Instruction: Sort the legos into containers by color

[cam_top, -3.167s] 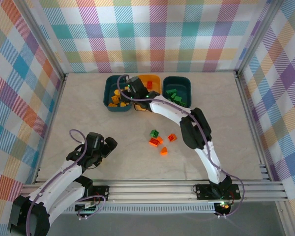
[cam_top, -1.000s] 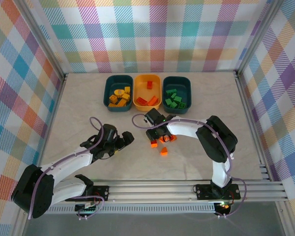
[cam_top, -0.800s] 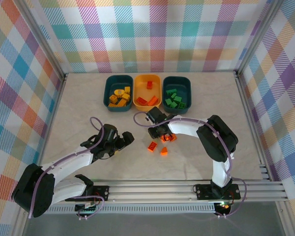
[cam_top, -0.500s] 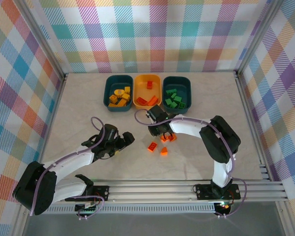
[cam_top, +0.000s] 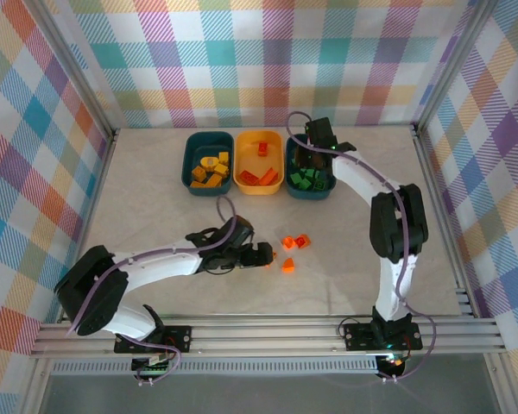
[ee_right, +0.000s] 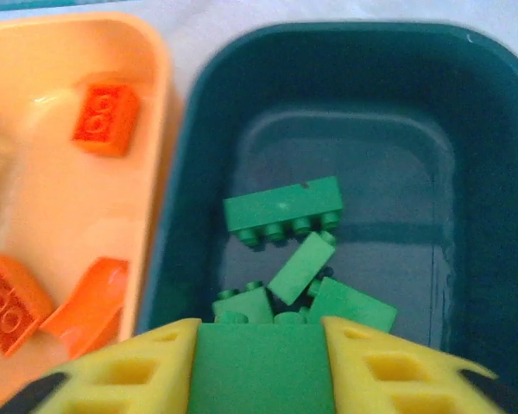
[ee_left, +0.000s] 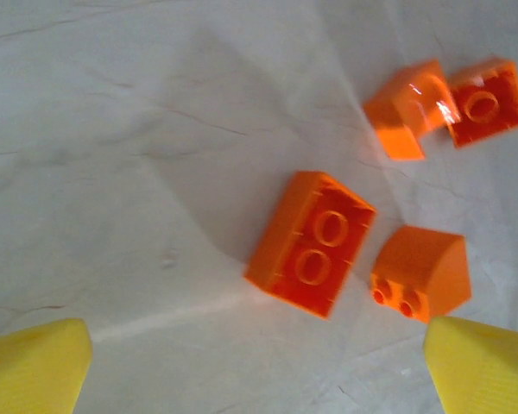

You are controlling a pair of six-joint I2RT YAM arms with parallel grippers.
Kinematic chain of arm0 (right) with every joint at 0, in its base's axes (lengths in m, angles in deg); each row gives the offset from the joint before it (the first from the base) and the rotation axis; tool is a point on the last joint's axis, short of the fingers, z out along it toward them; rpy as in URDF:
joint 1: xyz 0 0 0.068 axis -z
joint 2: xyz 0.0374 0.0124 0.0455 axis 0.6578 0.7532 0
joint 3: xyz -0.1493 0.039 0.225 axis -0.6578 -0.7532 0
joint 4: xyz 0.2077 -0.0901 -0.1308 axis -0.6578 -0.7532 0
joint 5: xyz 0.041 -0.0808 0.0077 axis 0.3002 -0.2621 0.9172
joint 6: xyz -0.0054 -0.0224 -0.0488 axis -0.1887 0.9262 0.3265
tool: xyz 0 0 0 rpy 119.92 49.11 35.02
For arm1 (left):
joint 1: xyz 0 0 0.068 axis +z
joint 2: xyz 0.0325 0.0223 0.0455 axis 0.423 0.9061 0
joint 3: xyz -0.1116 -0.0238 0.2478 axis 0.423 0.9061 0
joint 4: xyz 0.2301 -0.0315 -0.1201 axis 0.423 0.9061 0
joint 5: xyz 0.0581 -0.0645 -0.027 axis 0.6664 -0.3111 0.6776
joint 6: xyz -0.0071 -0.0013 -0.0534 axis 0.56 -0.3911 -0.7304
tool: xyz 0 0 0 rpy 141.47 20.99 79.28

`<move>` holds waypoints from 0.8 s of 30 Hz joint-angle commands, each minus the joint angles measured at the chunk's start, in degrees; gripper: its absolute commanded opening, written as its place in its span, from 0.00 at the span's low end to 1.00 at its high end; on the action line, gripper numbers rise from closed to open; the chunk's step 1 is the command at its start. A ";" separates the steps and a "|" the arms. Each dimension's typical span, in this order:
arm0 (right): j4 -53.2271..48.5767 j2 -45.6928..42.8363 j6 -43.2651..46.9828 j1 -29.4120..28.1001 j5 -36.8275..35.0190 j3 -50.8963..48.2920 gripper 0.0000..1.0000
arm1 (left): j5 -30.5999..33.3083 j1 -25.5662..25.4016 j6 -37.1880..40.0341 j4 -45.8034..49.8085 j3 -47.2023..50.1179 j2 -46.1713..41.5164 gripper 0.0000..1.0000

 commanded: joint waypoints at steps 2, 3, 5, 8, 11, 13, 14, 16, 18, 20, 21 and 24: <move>-7.32 1.01 -1.15 -0.76 0.27 5.77 0.60 | 8.74 -3.77 8.01 10.42 -7.05 3.92 0.96; -6.65 -0.39 -1.32 -0.76 0.16 4.76 0.61 | 9.18 -3.92 9.14 10.97 -8.04 4.70 0.93; -4.61 -4.19 -2.21 -0.85 0.62 1.02 0.62 | 9.67 -3.93 10.89 11.92 -9.65 6.18 0.87; -0.21 -12.40 -4.18 -1.65 1.18 -9.19 0.63 | 9.82 -3.95 13.67 12.61 -11.84 8.08 0.80; 4.81 -22.27 -6.63 -3.81 0.51 -22.54 0.65 | 9.30 -4.10 16.30 12.36 -12.90 9.52 0.78; 6.99 -28.39 -8.32 -5.41 -0.95 -30.85 0.67 | 8.58 -4.34 18.04 12.44 -13.36 10.45 0.78; 7.96 -31.35 -9.27 -6.16 -1.41 -34.86 0.67 | 8.16 -4.60 19.02 12.48 -13.70 11.02 0.79; 9.83 -36.09 -10.02 -7.39 -2.24 -41.41 0.67 | 8.43 -5.23 20.66 12.99 -14.36 12.19 0.80; 11.57 -39.73 -10.14 -7.96 -3.98 -46.87 0.68 | 9.79 -6.22 22.12 13.92 -15.42 13.70 0.81; 13.51 -41.88 -9.86 -7.96 -6.44 -50.71 0.68 | 11.82 -6.65 22.80 14.30 -16.33 15.00 0.81; 14.47 -42.68 -10.09 -7.97 -7.61 -52.12 0.68 | 12.34 -6.74 22.90 14.00 -16.73 15.74 0.81; 17.90 -44.10 -11.00 -7.97 -7.66 -54.80 0.68 | 13.05 -6.68 23.73 13.29 -18.31 18.55 0.79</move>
